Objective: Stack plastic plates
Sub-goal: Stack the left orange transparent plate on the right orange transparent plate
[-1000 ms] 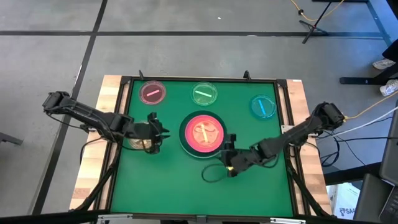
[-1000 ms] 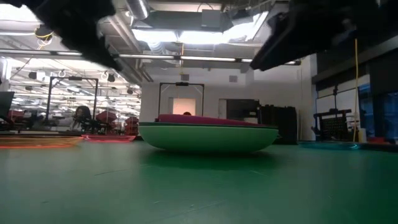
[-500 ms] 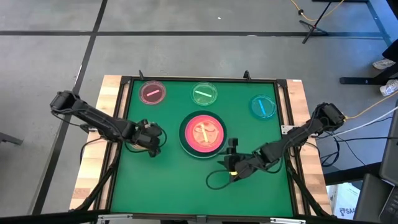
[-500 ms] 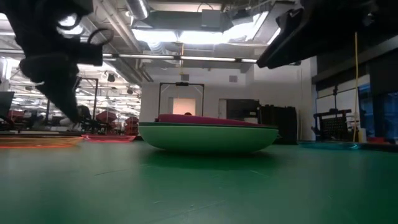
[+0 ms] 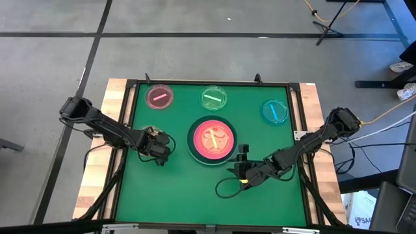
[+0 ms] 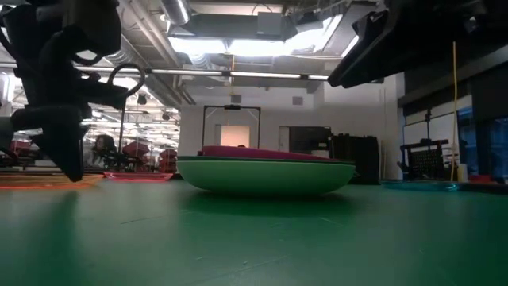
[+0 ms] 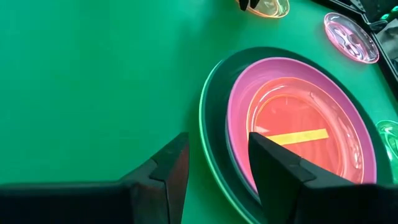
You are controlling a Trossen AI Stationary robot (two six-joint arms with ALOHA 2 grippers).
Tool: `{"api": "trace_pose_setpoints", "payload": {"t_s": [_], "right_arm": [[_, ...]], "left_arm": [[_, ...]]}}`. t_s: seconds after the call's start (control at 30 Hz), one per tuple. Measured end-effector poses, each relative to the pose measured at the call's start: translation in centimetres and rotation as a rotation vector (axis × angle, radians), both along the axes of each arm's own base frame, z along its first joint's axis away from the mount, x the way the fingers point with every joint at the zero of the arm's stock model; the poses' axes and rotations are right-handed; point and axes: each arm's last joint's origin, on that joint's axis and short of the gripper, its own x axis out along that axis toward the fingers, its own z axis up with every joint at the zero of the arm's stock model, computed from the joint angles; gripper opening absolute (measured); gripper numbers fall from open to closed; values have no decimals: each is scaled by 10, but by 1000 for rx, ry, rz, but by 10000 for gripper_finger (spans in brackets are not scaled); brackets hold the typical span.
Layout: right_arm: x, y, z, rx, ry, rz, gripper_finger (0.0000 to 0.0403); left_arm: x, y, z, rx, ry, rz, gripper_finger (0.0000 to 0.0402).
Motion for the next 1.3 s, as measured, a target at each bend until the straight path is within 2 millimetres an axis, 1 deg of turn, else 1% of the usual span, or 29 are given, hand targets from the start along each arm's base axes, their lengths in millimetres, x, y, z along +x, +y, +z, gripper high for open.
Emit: {"api": "trace_pose_setpoints", "payload": {"t_s": [0.4, 0.5, 0.7, 0.73, 0.97, 1.1, 1.3], "right_arm": [[0, 0, 0, 0, 1, 0, 156], [0, 0, 0, 0, 0, 0, 156], [0, 0, 0, 0, -2, 0, 156], [0, 0, 0, 0, -2, 0, 156], [0, 0, 0, 0, -3, 0, 156], [0, 0, 0, -1, -3, 0, 156], [0, 0, 0, -6, -7, -7, 156]], "left_arm": [[-1, 1, -11, 10, 68, 19, 87], [-1, 1, -13, 9, 81, 13, 73], [-1, 1, -14, 9, 89, -10, 12], [-2, 1, -14, 14, 92, -17, 7], [-3, 1, -13, 50, 92, -36, 4], [-4, -2, -4, 74, 97, -55, 3], [4, -10, 18, 131, 85, -102, 3]]}}
